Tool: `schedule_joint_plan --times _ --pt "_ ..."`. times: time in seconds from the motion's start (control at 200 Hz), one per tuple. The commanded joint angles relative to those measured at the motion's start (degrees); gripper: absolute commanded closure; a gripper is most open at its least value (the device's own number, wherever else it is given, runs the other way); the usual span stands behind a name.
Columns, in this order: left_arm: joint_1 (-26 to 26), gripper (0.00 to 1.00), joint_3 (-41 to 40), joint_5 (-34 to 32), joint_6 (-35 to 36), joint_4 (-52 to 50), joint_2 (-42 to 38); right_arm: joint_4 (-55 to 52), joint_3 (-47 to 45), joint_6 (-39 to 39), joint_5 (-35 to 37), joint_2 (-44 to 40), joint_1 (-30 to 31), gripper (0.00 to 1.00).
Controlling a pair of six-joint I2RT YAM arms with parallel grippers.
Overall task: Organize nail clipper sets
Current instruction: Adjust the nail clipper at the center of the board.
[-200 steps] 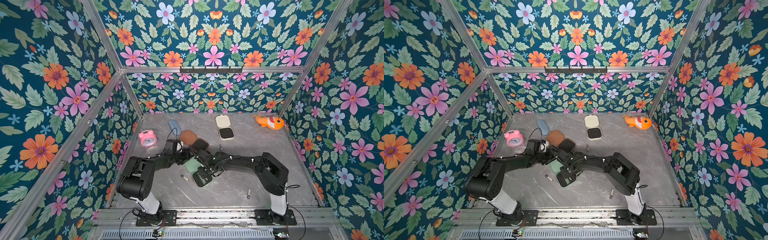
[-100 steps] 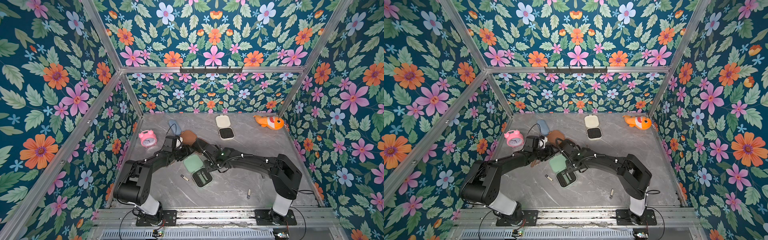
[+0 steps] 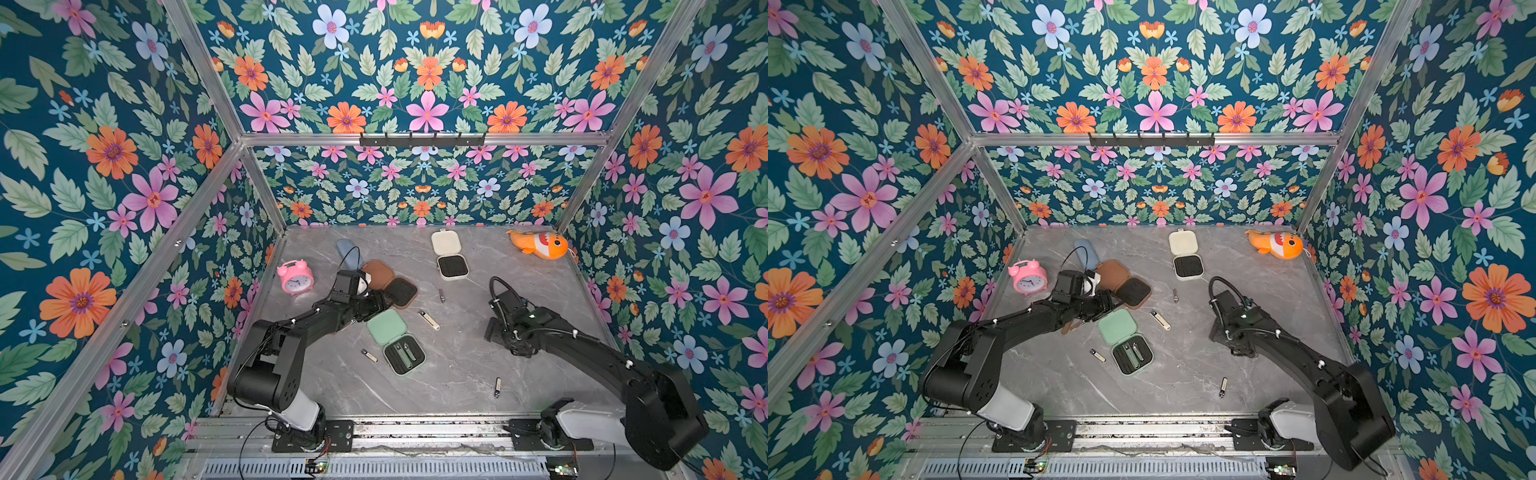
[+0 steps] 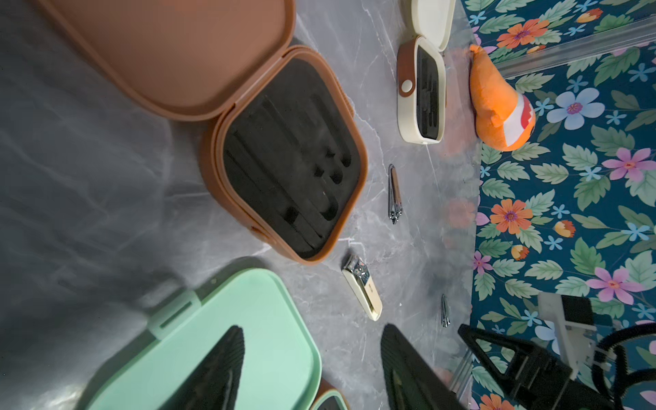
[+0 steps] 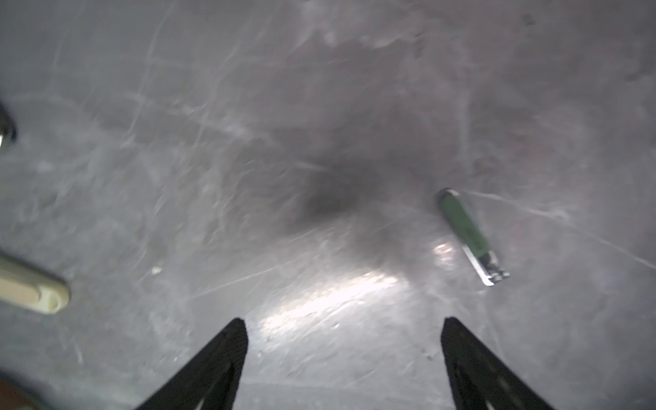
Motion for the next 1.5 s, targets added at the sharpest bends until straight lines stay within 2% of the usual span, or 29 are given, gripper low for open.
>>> schedule_joint_plan --times 0.0,0.12,0.215,0.455,0.915,1.035,1.145,1.37,1.495 --pt "0.0 0.36 -0.1 0.7 0.2 1.5 0.4 -0.6 -3.4 1.5 -2.1 -4.5 -5.9 0.11" --pt "-0.2 0.36 0.0 1.1 -0.2 2.2 0.9 2.0 -7.4 0.2 -6.7 -7.1 -13.0 0.10" --pt "-0.2 0.36 0.0 1.4 -0.2 2.4 1.0 3.5 -8.4 -0.9 -8.2 -5.9 -15.3 0.10" --pt "-0.3 0.36 0.0 1.5 -0.2 2.4 1.0 6.8 -6.4 -3.2 -9.5 1.2 -17.1 0.10" --pt "-0.4 0.35 -0.6 2.0 -0.7 3.6 1.8 8.4 -4.8 -4.7 -12.5 5.8 -17.2 0.13" --pt "-0.4 0.35 -0.6 1.8 -0.8 3.8 1.9 10.4 -6.0 -2.9 -15.3 6.0 -15.7 0.15" --pt "-0.5 0.35 -0.7 1.8 -1.2 4.2 2.0 11.4 -5.7 -0.4 -15.0 6.9 -10.7 0.15" --pt "-0.6 0.35 -0.5 1.8 -1.1 4.0 2.2 17.2 -4.3 5.4 -16.7 12.5 -3.4 0.15" --pt "-0.6 0.35 -0.5 1.8 -0.8 3.7 2.3 18.3 -1.1 5.9 -16.8 16.0 -2.0 0.15"
